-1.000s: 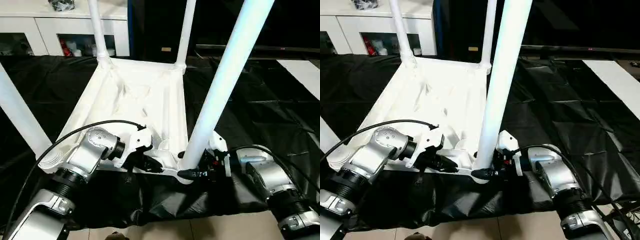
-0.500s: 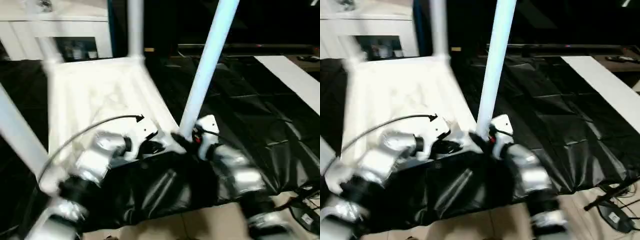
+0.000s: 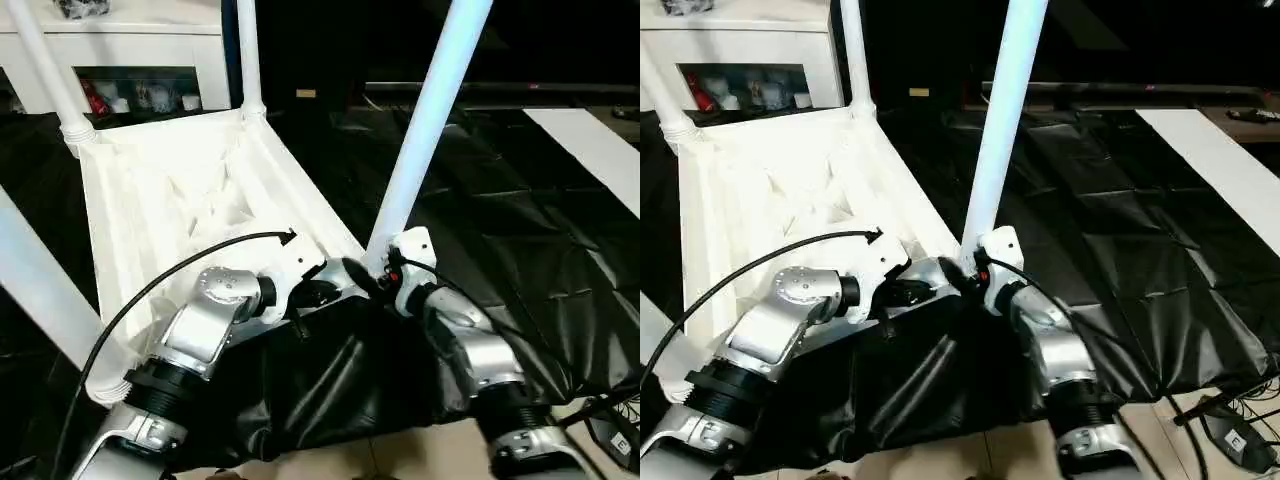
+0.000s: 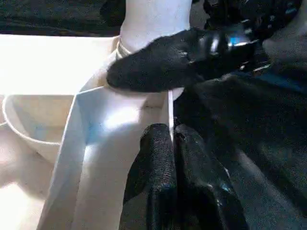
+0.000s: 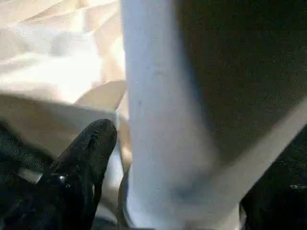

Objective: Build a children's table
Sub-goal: Rotate leg to tighten

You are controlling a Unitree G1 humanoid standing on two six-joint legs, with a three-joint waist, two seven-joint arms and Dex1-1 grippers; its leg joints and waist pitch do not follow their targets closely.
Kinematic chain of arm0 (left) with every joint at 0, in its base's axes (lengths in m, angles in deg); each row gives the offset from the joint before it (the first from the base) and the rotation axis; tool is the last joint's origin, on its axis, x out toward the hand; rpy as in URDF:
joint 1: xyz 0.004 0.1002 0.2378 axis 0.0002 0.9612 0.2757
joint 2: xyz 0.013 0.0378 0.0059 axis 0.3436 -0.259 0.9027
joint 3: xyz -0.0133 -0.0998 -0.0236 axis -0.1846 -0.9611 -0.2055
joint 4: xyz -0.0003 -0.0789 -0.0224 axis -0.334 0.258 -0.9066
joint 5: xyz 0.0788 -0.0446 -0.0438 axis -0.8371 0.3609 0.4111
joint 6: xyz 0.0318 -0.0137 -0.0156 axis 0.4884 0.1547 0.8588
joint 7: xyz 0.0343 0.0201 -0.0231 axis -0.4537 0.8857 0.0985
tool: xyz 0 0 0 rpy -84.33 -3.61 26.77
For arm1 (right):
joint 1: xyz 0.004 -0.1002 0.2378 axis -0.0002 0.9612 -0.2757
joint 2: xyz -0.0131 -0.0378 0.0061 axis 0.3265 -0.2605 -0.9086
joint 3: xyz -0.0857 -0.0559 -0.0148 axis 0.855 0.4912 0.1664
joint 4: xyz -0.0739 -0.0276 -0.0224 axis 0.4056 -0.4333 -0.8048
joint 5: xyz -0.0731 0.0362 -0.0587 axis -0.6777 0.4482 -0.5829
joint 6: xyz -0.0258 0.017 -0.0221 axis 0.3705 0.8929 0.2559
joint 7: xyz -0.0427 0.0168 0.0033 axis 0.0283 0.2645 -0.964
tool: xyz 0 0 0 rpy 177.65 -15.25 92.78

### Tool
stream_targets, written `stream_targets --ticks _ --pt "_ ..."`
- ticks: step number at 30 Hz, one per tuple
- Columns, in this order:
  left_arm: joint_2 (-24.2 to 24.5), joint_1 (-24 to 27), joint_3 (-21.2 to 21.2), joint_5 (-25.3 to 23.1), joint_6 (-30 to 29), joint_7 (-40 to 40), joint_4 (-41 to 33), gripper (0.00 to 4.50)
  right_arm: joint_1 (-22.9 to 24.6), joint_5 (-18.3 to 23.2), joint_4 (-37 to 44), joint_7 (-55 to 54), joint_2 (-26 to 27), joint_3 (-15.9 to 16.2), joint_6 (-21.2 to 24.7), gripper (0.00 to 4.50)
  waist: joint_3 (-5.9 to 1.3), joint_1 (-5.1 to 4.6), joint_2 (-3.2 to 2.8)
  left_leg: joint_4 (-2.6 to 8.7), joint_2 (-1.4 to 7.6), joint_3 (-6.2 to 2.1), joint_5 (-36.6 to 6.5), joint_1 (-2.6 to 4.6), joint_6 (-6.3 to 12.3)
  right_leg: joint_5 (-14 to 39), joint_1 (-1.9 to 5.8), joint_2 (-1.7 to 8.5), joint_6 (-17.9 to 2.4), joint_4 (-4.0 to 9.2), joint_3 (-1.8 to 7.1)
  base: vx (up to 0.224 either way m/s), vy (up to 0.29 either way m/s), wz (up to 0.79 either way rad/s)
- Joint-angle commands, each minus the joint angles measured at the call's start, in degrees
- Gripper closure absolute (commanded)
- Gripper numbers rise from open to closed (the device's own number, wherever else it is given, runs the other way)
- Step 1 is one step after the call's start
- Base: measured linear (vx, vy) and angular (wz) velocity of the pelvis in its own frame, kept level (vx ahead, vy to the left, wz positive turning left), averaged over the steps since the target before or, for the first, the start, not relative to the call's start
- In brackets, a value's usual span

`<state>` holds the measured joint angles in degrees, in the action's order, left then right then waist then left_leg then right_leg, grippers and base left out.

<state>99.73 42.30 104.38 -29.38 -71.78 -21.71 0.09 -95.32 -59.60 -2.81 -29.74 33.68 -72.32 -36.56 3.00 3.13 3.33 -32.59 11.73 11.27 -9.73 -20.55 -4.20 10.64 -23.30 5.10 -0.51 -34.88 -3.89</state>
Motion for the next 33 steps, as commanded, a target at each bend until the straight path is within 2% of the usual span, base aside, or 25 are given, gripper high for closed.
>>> stream_targets --ticks 1,6,7,8,10,11,13,14,15,17,18,19,25,27,28,29,31,32,33 --pt "-0.24 -1.56 3.34 2.89 2.32 -5.87 -0.35 4.5 -0.33 0.61 2.35 6.47 -1.67 2.82 -0.41 0.83 -3.52 0.07 -0.28 3.35 1.46 -0.65 -12.76 0.22 2.31 10.16 2.9 2.65 -10.83 4.2 2.69 0.0 0.0 0.0" --pt "1.9 -2.21 4.31 3.25 4.81 -10.33 1.48 4.5 0.75 3.47 4.28 16.65 -4.8 4.3 0.01 0.83 -3.37 0.63 -0.36 3.42 1.64 -0.63 -14.03 0.56 2.44 12.41 2.62 2.73 -10.77 4.45 2.74 0.0 0.0 0.0" --pt "2.55 -2.35 4.52 3.55 5.37 -11.86 1.6 4.5 1.21 4.37 5.2 19.87 -5.77 4.9 0.4 0.83 -3.4 0.72 -0.37 3.37 1.65 -0.6 -14.03 0.62 2.53 11.96 2.64 2.66 -10.96 4.43 2.74 0.0 0.0 0.0" --pt "4.1 -2.52 4.65 5.31 5.94 -16.69 0.85 4.5 2.38 6.94 7.97 27.69 -8.39 6.7 2.87 0.83 -3.36 0.91 -0.52 3.4 1.73 -0.6 -14.03 0.62 2.85 11.38 2.67 2.67 -11.18 4.31 2.79 0.0 0.0 0.0" --pt "4.99 -2.72 4.94 5.61 6.26 -18.56 0.66 4.5 2.86 7.69 9.01 31.04 -9.75 7.66 3.43 0.83 -3.43 1.19 -0.44 3.37 1.78 -0.65 -13.68 0.58 3.18 10.83 2.84 2.69 -11.31 4.17 2.75 0.0 0.0 0.0" --pt "5.65 -2.97 5.19 5.78 6.52 -19.8 0.75 4.5 3.07 8.12 9.45 33.5 -10.77 8.34 3.72 0.99 -3.48 1.65 -0.41 3.29 1.86 -0.53 -13.1 0.78 3.4 9.58 2.61 2.71 -12.15 4.01 2.76 0.0 0.0 0.0" --pt "6.74 -3.47 5.63 5.45 7.39 -21.11 1.35 4.5 3.2 8.39 9.65 37.05 -12.15 9.33 3.78 0.99 -3.38 1.93 -0.33 3.3 1.83 -0.48 -13.26 0.78 3.08 10.05 2.61 2.79 -12.56 4.06 2.77 0.0 0.0 0.0" --pt "7.16 -3.59 5.57 6.03 7.08 -22.17 1.09 4.5 2.98 7.55 9.17 37.45 -12.48 9.89 3.3 1.21 -3.34 1.93 -0.16 3.37 1.88 -0.5 -13.5 0.73 2.71 11.09 2.64 2.88 -12.4 4.1 2.74 0.0 0.0 0.0" --pt "7.42 -3.65 5.51 6.46 6.8 -22.88 0.85 4.5 2.82 6.89 8.83 37.53 -12.65 10.24 2.93 1.21 -3.3 1.91 -0.18 3.41 1.83 -0.56 -13.83 0.62 2.33 12.53 2.69 2.98 -12.01 4.14 2.75 0.0 0.0 0.0" --pt "7.94 -4.2 5.54 6.1 7.54 -23.4 1.46 4.5 2.77 6.45 8.88 38.25 -12.76 10.98 2.58 1.48 -3.32 1.84 -0.13 3.45 1.83 -0.67 -14.1 0.55 1.65 14.18 2.72 3.06 -11.3 4.25 2.73 0.0 0.0 0.0" --pt "7.94 -4.2 5.54 6.1 7.54 -23.4 1.46 4.5 2.77 6.45 8.88 38.25 -12.76 10.98 2.58 1.48 -3.3 1.8 0.48 3.4 1.76 -0.62 -14.15 0.48 1.77 14.88 2.72 3.05 -11.0 4.37 2.71 0.0 0.0 0.0" --pt "8.01 -4.6 5.4 5.7 7.95 -23.04 2.26 4.5 2.73 6.33 8.84 38.65 -12.72 11.46 2.35 1.58 -3.32 2.01 0.06 3.43 1.8 -0.73 -14.09 0.57 1.71 15.7 2.66 3.22 -10.75 4.34 2.75 0.0 0.0 0.0" --pt "7.96 -5.54 5.57 4.59 9.42 -22.53 5.13 4.5 1.85 5.7 6.8 39.86 -12.19 12.32 1.18 2.01 -3.42 2.25 -0.19 3.39 1.75 -0.73 -13.88 0.61 1.41 14.47 2.65 3.14 -11.04 4.29 2.68 0.0 0.0 0.0" --pt "8.03 -5.8 5.7 4.1 9.66 -22.32 6.11 4.5 1.22 5.05 5.69 39.27 -11.69 12.3 0.48 2.29 -3.42 2.33 -0.74 3.43 1.73 -0.78 -14.24 0.62 1.22 14.42 2.69 3.14 -11.13 4.28 2.67 0.0 0.0 0.0" --pt "7.95 -6.02 5.74 3.72 9.83 -21.89 6.94 4.5 0.82 4.43 4.93 38.62 -11.38 12.34 -0.26 2.32 -3.43 2.27 -0.75 3.46 1.72 -0.79 -14.39 0.59 1.13 14.28 2.69 3.1 -11.22 4.31 2.63 0.0 0.0 0.0" --pt "7.79 -6.28 5.82 3.18 10.1 -21.19 7.99 4.5 0.45 3.68 4.05 37.57 -10.97 12.39 -1.26 2.36 -3.31 2.21 -0.47 3.5 1.61 -0.79 -15.6 0.61 0.84 16.31 2.67 3.12 -10.77 4.51 2.57 0.0 0.0 0.0" --pt "7.68 -6.38 5.78 3.1 10.13 -20.94 8.34 4.5 0.36 3.57 3.76 37.1 -10.8 12.33 -1.28 2.45 -3.21 2.18 -0.51 3.61 1.67 -0.93 -16.57 0.68 0.54 19.1 2.68 3.25 -10.03 4.79 2.57 0.0 0.0 0.0" --pt "6.85 -6.82 5.25 2.54 10.0 -18.51 10.06 4.5 0.3 3.4 2.11 33.51 -9.53 11.22 -0.56 2.47 -3.16 2.15 -1.26 3.68 1.7 -0.99 -17.64 0.88 0.14 20.02 2.5 3.23 -9.96 5.0 2.61 0.0 0.0 0.0" --pt "6.68 -6.87 5.13 2.4 9.88 -17.86 10.35 4.5 0.38 3.36 1.79 32.59 -9.22 10.93 -0.37 2.51 -2.91 1.9 -0.92 3.79 1.61 -1.05 -19.31 0.92 -0.19 22.15 2.4 3.09 -9.57 5.23 2.46 0.0 0.0 0.0"
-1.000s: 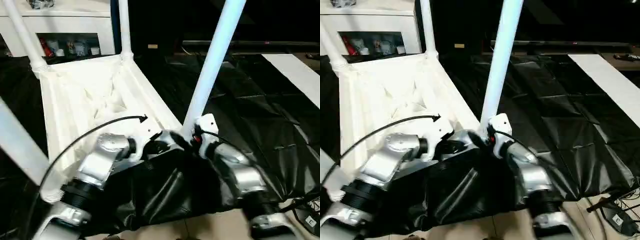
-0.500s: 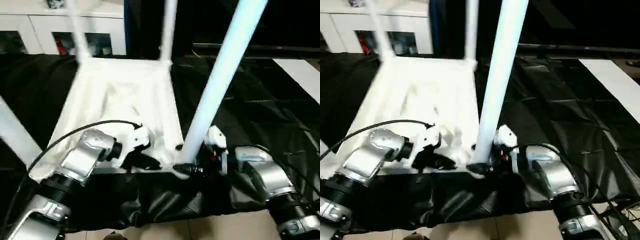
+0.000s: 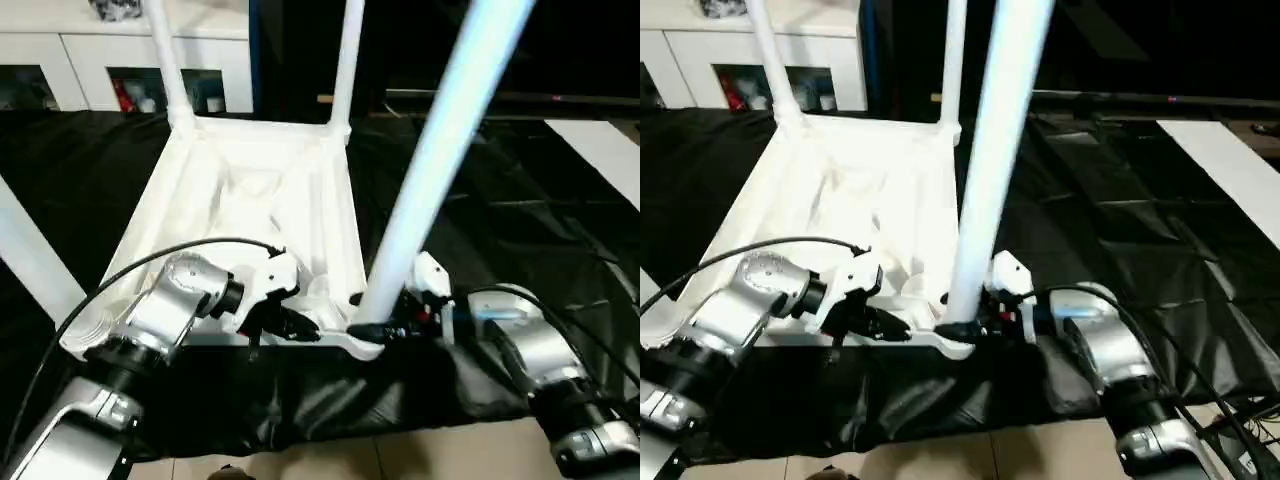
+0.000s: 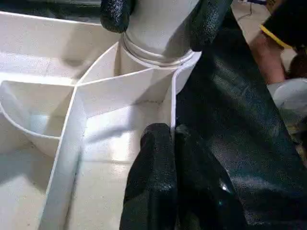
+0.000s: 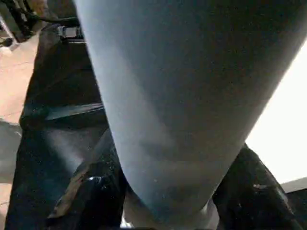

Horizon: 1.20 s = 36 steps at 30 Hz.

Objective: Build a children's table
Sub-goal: Rotate leg to tighten

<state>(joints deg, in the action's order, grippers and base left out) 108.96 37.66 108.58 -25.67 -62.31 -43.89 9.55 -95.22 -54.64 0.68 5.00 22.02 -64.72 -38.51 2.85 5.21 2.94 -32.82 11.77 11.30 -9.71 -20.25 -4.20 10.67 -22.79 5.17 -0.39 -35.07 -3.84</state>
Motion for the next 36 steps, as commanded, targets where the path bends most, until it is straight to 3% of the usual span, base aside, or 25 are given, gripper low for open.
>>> stream_targets --ticks 1,3,4,7,8,10,12,15,18,19,20,25,28,30,33,35,36 --pt "-2.56 -2.24 0.92 -1.31 0.4 4.35 0.91 4.5 0.27 -1.6 -1.71 -2.18 2.46 3.32 1.59 2.51 -2.72 -0.25 -0.48 4.06 1.55 -1.17 -20.16 0.71 -0.37 23.92 1.87 3.09 -9.21 5.57 2.37 0.0 0.0 0.0" --pt "-3.79 -2.38 -0.3 -1.12 -0.62 7.58 1.14 4.5 0.8 -2.31 -2.31 -7.52 3.98 1.92 2.2 2.53 -2.67 -0.29 -0.1 3.83 1.42 -1.29 -21.7 1.15 -0.62 30.59 1.48 3.36 -6.88 6.36 2.31 0.0 0.0 0.0" --pt "-3.88 -2.39 -0.4 -1.09 -0.71 7.81 1.13 4.5 0.83 -2.35 -2.33 -7.87 4.09 1.82 2.27 2.53 -2.65 -0.24 -0.26 3.89 1.46 -1.41 -21.5 1.14 -0.72 31.35 1.49 3.44 -6.51 6.36 2.3 0.0 0.0 0.0" --pt "-7.11 -2.86 -2.49 -1.3 -3.89 15.15 0.34 4.5 0.23 -3.0 -5.35 -23.63 10.11 -3.3 4.68 2.54 -2.57 -0.76 -0.37 4.13 1.45 -1.8 -22.91 1.03 -1.95 34.41 1.19 3.42 -5.09 6.66 1.87 0.0 0.0 0.0" --pt "-8.13 -2.84 -2.84 -1.51 -4.94 17.16 -0.28 4.5 -0.14 -2.98 -6.22 -28.23 11.9 -4.79 5.55 2.54 -2.57 -1.36 -0.51 4.32 1.35 -2.18 -23.63 0.56 -2.69 35.62 1.57 3.51 -4.35 6.76 1.45 0.0 0.0 0.0" --pt "-10.43 -2.65 -3.53 -1.87 -7.36 21.11 -1.77 4.5 -0.9 -2.46 -7.71 -35.82 15.07 -7.24 6.79 2.55 -2.7 -2.12 -0.56 4.42 1.25 -2.6 -24.93 0.3 -3.17 36.53 1.82 3.54 -3.29 7.02 0.95 -0.043 0.032 -0.19" --pt "-13.02 -2.37 -4.12 -2.4 -9.72 25.3 -3.34 4.5 -1.79 -1.46 -9.24 -42.56 18.18 -9.55 8.0 2.55 -2.95 -2.92 -1.11 4.71 1.46 -3.1 -25.9 0.19 -2.9 31.86 2.15 3.59 -4.78 7.11 0.59 -0.018 0.019 -0.09" --pt "-15.57 -1.22 -4.09 -2.69 -12.28 28.39 -6.24 4.5 -2.06 -2.61 -9.1 -46.09 20.41 -9.09 8.74 2.55 -3.06 -3.44 -1.26 4.95 1.54 -3.09 -25.38 -0.17 -2.39 24.93 2.48 3.37 -6.56 6.83 0.41 0.0 0.0 0.0" --pt "-16.98 0.8 -2.65 -2.45 -13.35 28.44 -8.77 4.5 -1.38 -4.41 -7.56 -45.59 21.93 -7.77 7.55 2.55 -2.91 -3.5 -0.57 4.61 1.27 -2.58 -25.41 0.17 -1.42 25.46 2.06 3.5 -6.99 7.12 0.67 0.0 0.0 0.0" --pt "-16.79 1.11 -2.2 -2.38 -12.78 28.05 -8.9 4.5 -1.2 -4.72 -7.01 -45.58 21.97 -7.91 7.33 2.55 -2.92 -3.4 -0.64 4.63 1.22 -2.56 -24.65 0.07 -1.15 25.5 2.15 3.51 -6.87 7.08 0.73 0.0 0.0 0.0" --pt "-16.56 1.19 -1.93 -2.32 -12.31 27.68 -8.92 4.5 -1.15 -4.74 -6.76 -45.66 21.87 -7.96 7.34 1.99 -2.9 -3.32 -0.72 4.59 1.24 -2.43 -23.98 0.31 -0.8 25.35 1.93 3.39 -6.74 7.12 0.83 0.0 0.0 0.0" --pt "-14.81 1.3 -1.63 -2.15 -10.76 26.43 -9.13 4.5 -1.76 -4.82 -6.25 -44.26 19.31 -7.4 6.93 1.57 -3.08 -2.91 -0.91 4.5 1.41 -2.03 -22.09 0.67 -0.49 20.73 1.71 3.22 -8.3 6.68 1.18 0.0 0.0 0.0" --pt "-11.84 1.38 -0.92 -1.89 -9.07 22.4 -9.06 4.5 -2.13 -4.13 -5.16 -36.81 15.13 -6.67 5.99 1.57 -3.29 -2.77 -0.93 4.48 1.47 -1.94 -19.6 -0.04 0.35 16.76 2.43 3.09 -9.21 6.01 1.26 0.0 0.0 0.0" --pt "-10.23 1.67 -0.69 -1.39 -8.14 19.59 -9.49 4.5 -2.08 -4.08 -4.77 -31.67 12.79 -6.12 5.57 1.57 -3.46 -2.66 -0.98 4.22 1.51 -1.74 -18.33 0.13 0.7 14.79 2.36 3.1 -10.3 5.78 1.32 0.0 0.0 0.0" --pt "-7.54 1.77 -0.34 -0.62 -6.15 14.97 -9.22 4.5 -1.36 -2.99 -3.16 -19.98 8.0 -3.83 4.21 1.57 -3.73 -2.27 -0.72 3.86 1.4 -1.49 -13.88 -0.25 2.15 9.71 3.09 2.97 -11.96 5.13 1.29 0.0 0.0 0.0" --pt "-6.43 1.8 -0.09 -0.29 -5.07 12.82 -9.05 4.5 -0.74 -2.44 -1.95 -14.59 5.76 -2.38 3.52 1.57 -3.74 -1.82 -0.93 3.65 1.56 -1.19 -11.67 0.11 3.33 6.11 2.77 2.93 -13.44 4.68 1.43 0.0 0.0 0.0" --pt "-5.3 1.76 0.18 0.51 -3.99 9.96 -8.96 4.5 -0.27 -2.08 -0.93 -9.45 3.44 -0.81 2.68 1.57 -3.76 -1.32 -0.74 3.64 1.62 -1.19 -10.62 0.2 3.64 5.14 2.93 2.94 -14.05 4.63 1.34 0.0 0.0 0.0"
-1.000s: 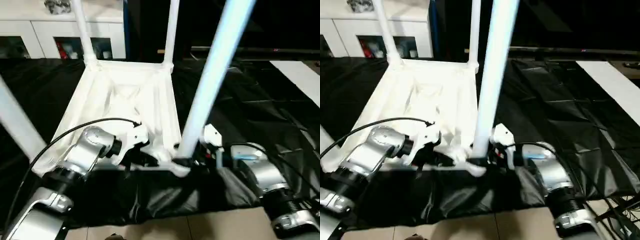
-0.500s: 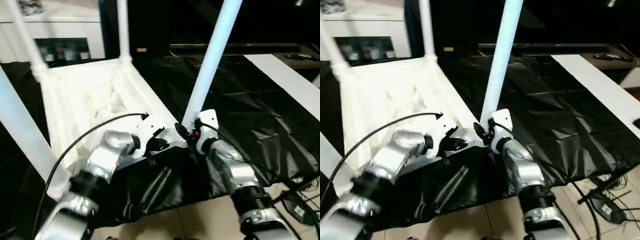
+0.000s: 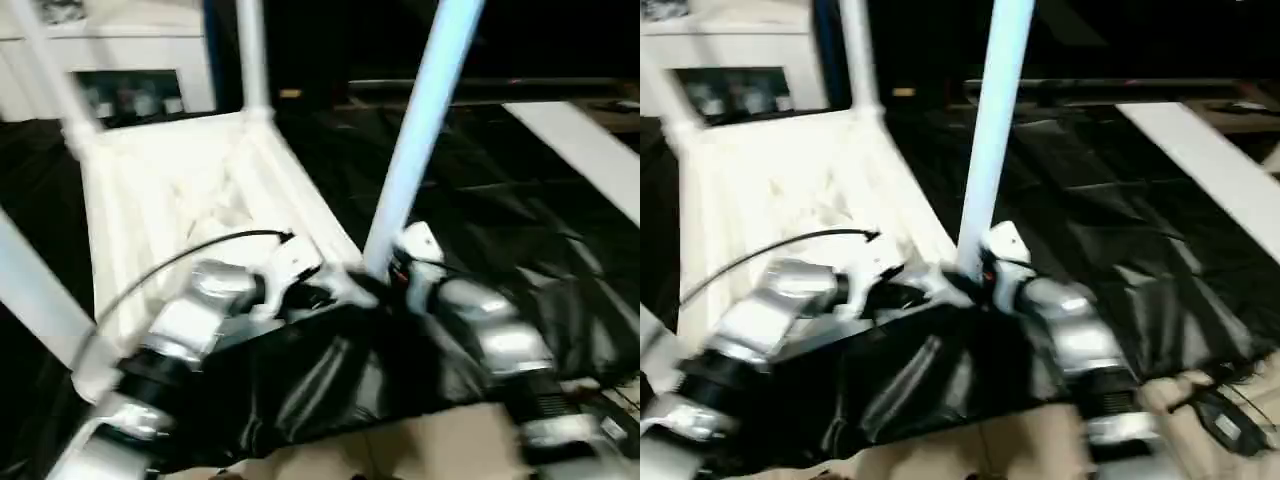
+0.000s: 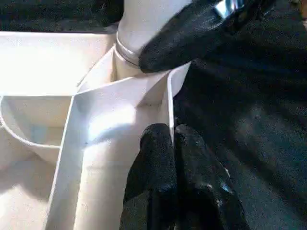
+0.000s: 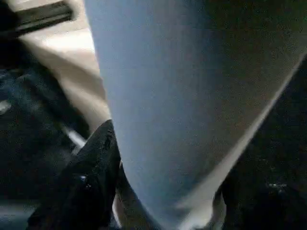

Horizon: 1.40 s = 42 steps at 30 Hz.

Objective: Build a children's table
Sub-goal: Rotate leg to tighten

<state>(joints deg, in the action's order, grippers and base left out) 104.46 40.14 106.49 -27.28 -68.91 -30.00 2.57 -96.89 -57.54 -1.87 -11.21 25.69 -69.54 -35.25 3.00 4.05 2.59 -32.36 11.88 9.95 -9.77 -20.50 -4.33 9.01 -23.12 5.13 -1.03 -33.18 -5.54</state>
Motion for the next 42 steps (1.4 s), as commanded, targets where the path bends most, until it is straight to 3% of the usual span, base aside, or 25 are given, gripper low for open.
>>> stream_targets --ticks 1,4,9,10,12,14,15,21,25,28,29,34,38,42 --pt "-0.35 -0.77 2.4 2.47 3.16 -4.99 -1.91 4.5 1.5 1.02 1.91 8.64 -1.08 4.58 -0.93 1.57 -3.9 0.17 -0.51 3.17 1.61 0.17 -10.35 0.49 4.13 6.53 3.22 3.01 -13.7 2.47 3.03 0.0 0.0 0.0" --pt "1.75 -1.57 3.17 3.37 4.72 -9.74 -0.75 4.5 1.49 1.85 2.51 17.64 -4.21 6.9 -2.55 1.57 -3.76 0.86 -0.23 3.21 1.75 0.38 -11.22 0.76 4.01 8.03 2.95 3.07 -13.98 2.54 3.09 0.0 0.0 0.0" --pt "3.02 -2.64 3.83 3.34 5.65 -12.44 1.12 4.5 1.32 2.59 3.05 24.39 -5.71 8.88 -2.77 1.57 -3.46 1.34 -0.04 3.45 1.92 0.49 -15.12 0.98 2.51 15.34 2.72 3.21 -12.17 3.17 3.14 0.0 0.0 0.0" --pt "2.94 -3.31 3.57 3.16 6.47 -12.59 2.71 4.5 1.26 2.21 2.94 26.52 -6.07 10.25 -3.2 1.82 -3.39 1.34 0.16 3.5 1.94 0.5 -15.6 1.05 2.27 16.58 2.6 3.27 -11.83 3.37 3.17 0.0 0.0 0.0" --pt "2.95 -3.81 3.39 2.92 7.17 -12.46 4.03 4.5 1.21 1.44 2.27 27.1 -5.93 11.27 -4.02 1.91 -3.42 1.57 0.18 3.46 1.87 0.5 -15.42 1.07 2.05 17.8 2.55 3.38 -11.2 3.45 3.27 0.0 0.0 0.0" --pt "3.04 -3.83 3.36 2.9 7.37 -12.49 4.23 4.5 1.24 1.24 2.08 27.21 -5.81 11.45 -4.31 2.0 -3.51 1.72 0.27 3.49 1.83 0.38 -14.7 0.75 1.88 18.5 2.78 3.53 -10.45 3.4 3.28 0.0 0.0 0.0" --pt "3.22 -3.78 3.24 2.92 7.51 -12.51 4.29 4.5 1.43 1.35 2.12 27.49 -5.39 11.53 -4.15 2.1 -3.51 1.72 0.71 3.47 1.79 0.36 -14.25 0.61 1.97 18.95 2.82 3.55 -10.03 3.38 3.25 0.0 0.0 0.0" --pt "3.19 -3.92 2.43 2.64 8.2 -11.54 5.18 4.5 1.62 2.09 2.14 27.94 -4.36 11.5 -3.82 2.43 -3.52 1.77 0.58 3.48 1.78 0.26 -14.49 0.64 1.7 20.17 2.64 3.5 -9.44 3.41 3.27 0.0 0.0 0.0" --pt "2.26 -3.94 1.22 2.88 7.97 -9.03 5.65 4.5 1.35 2.66 0.49 24.37 -2.75 9.48 -3.92 2.47 -3.51 1.69 0.37 3.5 1.68 0.26 -15.13 0.6 1.45 20.52 2.65 3.46 -9.5 3.5 3.26 0.0 0.0 0.0" --pt "1.56 -3.87 0.22 2.8 7.23 -6.37 5.57 4.5 1.08 2.87 -0.76 19.46 -0.87 7.29 -4.34 2.49 -3.35 1.44 0.4 3.54 1.51 0.09 -17.02 0.7 0.58 24.54 2.51 3.6 -8.45 3.93 3.16 0.0 0.0 0.0" --pt "0.67 -3.95 -0.62 2.38 6.27 -3.25 5.57 4.5 0.88 2.94 -1.87 14.4 0.83 5.4 -3.56 2.5 -3.3 1.28 0.0 3.54 1.52 0.0 -18.02 0.9 0.13 26.11 2.29 3.58 -8.01 4.14 3.17 0.0 0.0 0.0" --pt "-2.09 -3.65 -2.01 1.58 2.77 3.41 4.19 4.5 1.01 2.08 -4.71 3.21 4.46 1.95 -4.2 2.52 -3.27 0.09 0.41 3.55 1.16 -0.5 -18.85 0.34 -0.73 31.49 2.54 3.65 -5.22 4.76 2.63 0.0 0.0 0.0" --pt "-7.55 -2.55 -2.67 -0.3 -2.6 12.77 0.85 4.5 0.83 0.92 -8.41 -13.57 11.57 -2.16 -0.9 2.53 -3.32 -0.92 0.57 3.52 1.2 -0.63 -18.49 0.3 -0.63 30.47 2.35 3.48 -5.63 4.69 2.55 0.0 0.0 0.0" --pt "-10.36 -1.62 -1.55 -0.55 -5.1 15.17 -2.19 4.5 -0.94 0.86 -11.01 -22.52 16.77 -4.11 0.15 2.53 -3.26 -1.79 0.45 3.71 1.12 -0.93 -19.27 -0.09 -0.84 30.94 2.4 3.39 -5.17 4.78 2.27 0.0 0.0 0.0"
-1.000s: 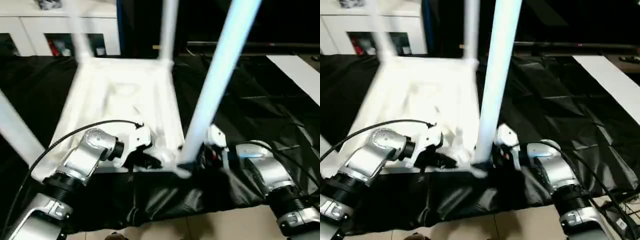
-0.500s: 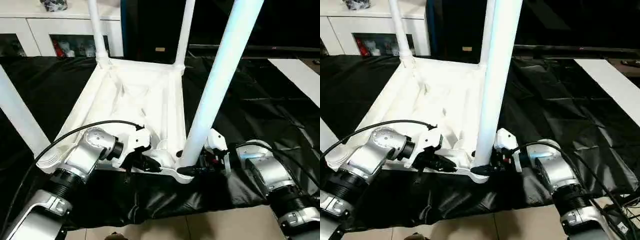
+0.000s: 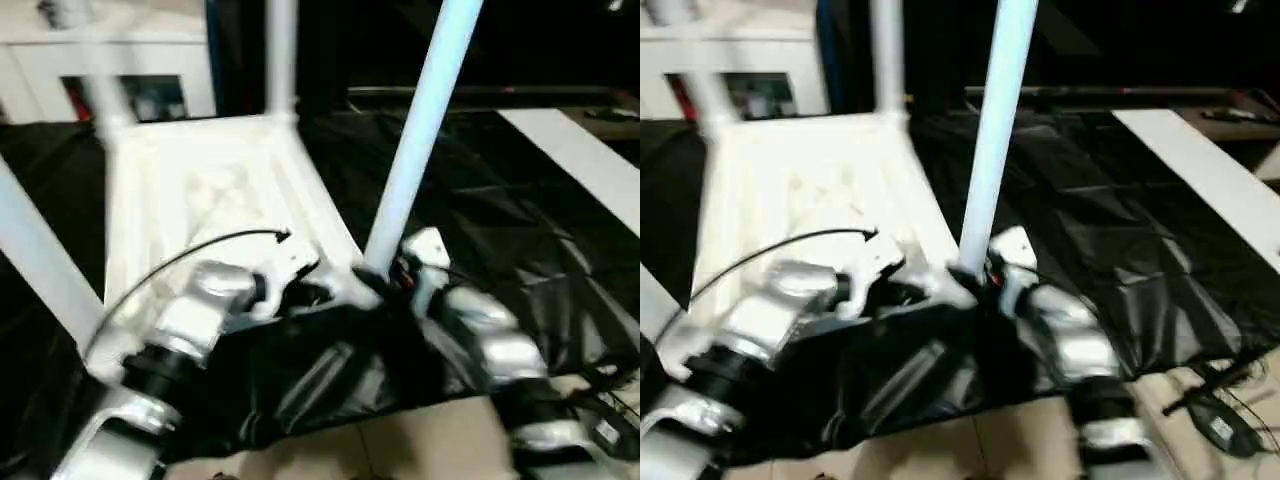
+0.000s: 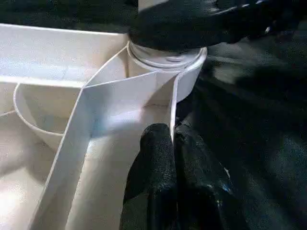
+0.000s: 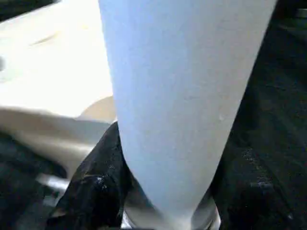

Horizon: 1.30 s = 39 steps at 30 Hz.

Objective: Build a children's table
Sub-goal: Rotate leg to tighten

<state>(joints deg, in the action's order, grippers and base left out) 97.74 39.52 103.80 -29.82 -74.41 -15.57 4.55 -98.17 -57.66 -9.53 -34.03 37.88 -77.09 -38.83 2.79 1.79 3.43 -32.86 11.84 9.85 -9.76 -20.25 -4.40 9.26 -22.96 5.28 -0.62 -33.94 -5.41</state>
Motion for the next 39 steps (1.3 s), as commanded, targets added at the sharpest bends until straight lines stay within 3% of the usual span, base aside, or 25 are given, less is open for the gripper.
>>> stream_targets --ticks 1,2,3,5,9,10,13,15,17,18,21,25,26,30,34,37,38,39 --pt "-3.76 -0.95 1.25 1.99 0.31 0.88 -4.27 4.5 0.28 1.06 -3.4 0.25 4.88 3.45 3.59 2.53 -3.13 0.39 -0.4 4.15 1.13 -0.81 -19.57 -0.32 -0.6 30.19 2.19 3.26 -5.39 5.6 2.22 0.0 0.0 0.0" --pt "-3.95 -0.88 1.77 2.27 0.75 0.32 -3.72 4.5 0.16 0.62 -3.03 0.53 5.62 4.41 3.0 2.53 -3.16 0.45 -0.68 4.19 1.14 -0.85 -19.59 -0.32 -0.52 29.5 2.21 3.25 -5.5 5.55 2.27 0.0 0.0 0.0" --pt "-3.86 -0.87 2.04 2.12 0.74 0.34 -3.61 4.5 0.16 0.26 -2.85 0.95 5.8 4.87 2.45 1.97 -3.22 0.45 -0.64 4.17 1.18 -0.73 -19.8 -0.14 -0.32 27.87 2.03 3.1 -5.84 5.53 2.41 0.0 0.0 0.0" --pt "-3.48 -0.87 2.41 1.85 1.04 0.09 -3.49 4.5 0.27 -0.48 -2.14 1.81 5.73 5.42 2.13 1.83 -3.26 0.48 -0.75 4.27 1.25 -0.63 -19.6 -0.13 -0.17 23.92 2.13 2.93 -7.33 5.09 2.57 0.0 0.0 0.0" --pt "-3.22 -0.68 2.46 1.83 0.83 -0.01 -3.9 4.5 0.45 -1.48 -0.81 2.38 5.03 5.96 2.12 1.54 -3.3 0.61 -0.91 4.25 1.32 -0.49 -19.16 -0.06 -0.18 21.08 2.25 2.92 -8.78 4.79 2.72 0.0 0.0 0.0" --pt "-2.16 -0.76 3.09 1.61 2.07 -1.47 -3.59 4.5 0.16 -2.43 -0.42 3.39 3.15 6.5 0.88 1.45 -3.26 0.58 -1.36 4.29 1.35 -0.45 -19.5 0.07 -0.4 20.29 2.17 2.86 -9.2 4.84 2.76 0.0 0.0 0.0" --pt "-0.48 -1.16 3.57 1.68 4.64 -4.25 -2.55 4.5 -0.1 -2.95 -0.33 7.37 -0.49 6.87 -0.44 1.45 -3.31 0.68 -1.15 4.2 1.27 -0.37 -19.41 0.03 0.01 19.74 2.46 2.87 -9.57 4.7 2.75 0.0 0.0 0.0" --pt "0.58 -1.5 3.51 2.07 5.87 -6.26 -1.84 4.5 0.15 -2.21 0.23 12.41 -3.14 7.1 -0.46 1.45 -3.38 0.83 -0.73 4.02 1.29 -0.23 -18.19 -0.12 1.07 18.41 2.67 2.84 -9.88 4.54 2.84 0.0 0.0 0.0" --pt "1.78 -1.83 3.82 2.16 7.47 -8.46 -1.0 4.5 0.83 -1.47 1.63 18.55 -5.68 8.32 -0.35 1.45 -3.3 1.15 -0.73 3.94 1.36 -0.07 -16.5 -0.12 1.95 16.74 2.65 2.89 -10.61 4.31 2.95 0.0 0.0 0.0" --pt "2.7 -1.83 4.04 2.74 7.95 -10.8 -0.95 4.5 1.34 -1.45 2.6 22.41 -7.34 9.48 -0.87 1.45 -3.31 1.15 -0.27 3.9 1.41 -0.01 -16.11 -0.13 2.03 16.61 2.67 2.91 -10.66 4.26 2.95 0.0 0.0 0.0" --pt "5.07 -1.75 4.62 4.26 10.68 -16.83 -0.73 4.5 2.17 -1.12 4.2 30.6 -10.55 11.68 -1.93 1.45 -3.2 2.01 -0.52 3.94 1.53 0.06 -16.01 0.21 2.34 17.33 2.46 3.02 -10.93 4.25 3.01 0.0 0.0 0.0" --pt "5.33 -2.41 4.31 5.0 12.52 -18.87 1.43 4.5 2.58 1.06 5.71 38.4 -12.9 13.24 -0.76 1.45 -3.17 2.9 -0.51 3.93 1.69 0.17 -16.81 0.58 2.29 17.6 2.36 3.02 -11.25 4.23 3.07 0.0 0.0 0.0" --pt "5.6 -2.94 4.52 5.02 13.12 -20.28 2.5 4.5 2.69 1.93 6.55 42.53 -14.09 14.18 -0.14 1.45 -3.14 3.27 -0.78 3.97 1.72 0.27 -17.32 0.89 2.04 17.74 2.14 3.03 -11.49 4.32 3.18 0.0 0.0 0.0" --pt "6.21 -3.97 4.77 4.96 13.95 -21.92 4.13 4.5 2.47 2.56 7.46 47.32 -15.15 15.35 0.41 1.45 -3.11 3.58 -0.58 4.06 1.76 0.3 -17.95 0.72 1.65 19.26 2.24 3.04 -11.17 4.31 3.25 0.0 0.0 0.0" --pt "6.88 -4.79 4.92 4.92 15.11 -23.66 5.85 4.5 2.54 2.76 8.15 50.99 -15.76 16.85 0.92 1.83 -3.2 3.83 -0.64 4.06 1.75 0.17 -17.04 0.44 1.42 20.01 2.45 3.22 -10.53 4.3 3.25 0.0 0.0 0.0" --pt "7.24 -5.0 4.71 5.01 15.54 -24.79 6.47 4.5 2.91 2.72 8.82 52.57 -16.14 17.89 1.14 2.03 -3.19 3.97 -0.51 4.07 1.77 0.19 -16.67 0.41 1.39 20.17 2.5 3.19 -10.45 4.22 3.24 0.0 0.0 0.0" --pt "7.57 -5.15 4.57 4.94 15.88 -25.38 6.85 4.5 3.18 2.76 9.4 53.17 -16.19 18.34 1.42 2.12 -3.18 3.99 -0.15 4.03 1.76 0.22 -16.56 0.37 1.48 20.71 2.45 3.21 -10.23 4.24 3.22 0.0 0.0 0.0" --pt "7.7 -5.21 4.53 4.94 16.0 -25.49 6.98 4.5 3.26 2.73 9.58 53.54 -16.21 18.58 1.51 2.12 -3.2 4.07 -0.27 4.05 1.8 0.17 -16.55 0.4 1.42 20.93 2.45 3.3 -10.22 4.23 3.23 0.0 0.0 0.0"
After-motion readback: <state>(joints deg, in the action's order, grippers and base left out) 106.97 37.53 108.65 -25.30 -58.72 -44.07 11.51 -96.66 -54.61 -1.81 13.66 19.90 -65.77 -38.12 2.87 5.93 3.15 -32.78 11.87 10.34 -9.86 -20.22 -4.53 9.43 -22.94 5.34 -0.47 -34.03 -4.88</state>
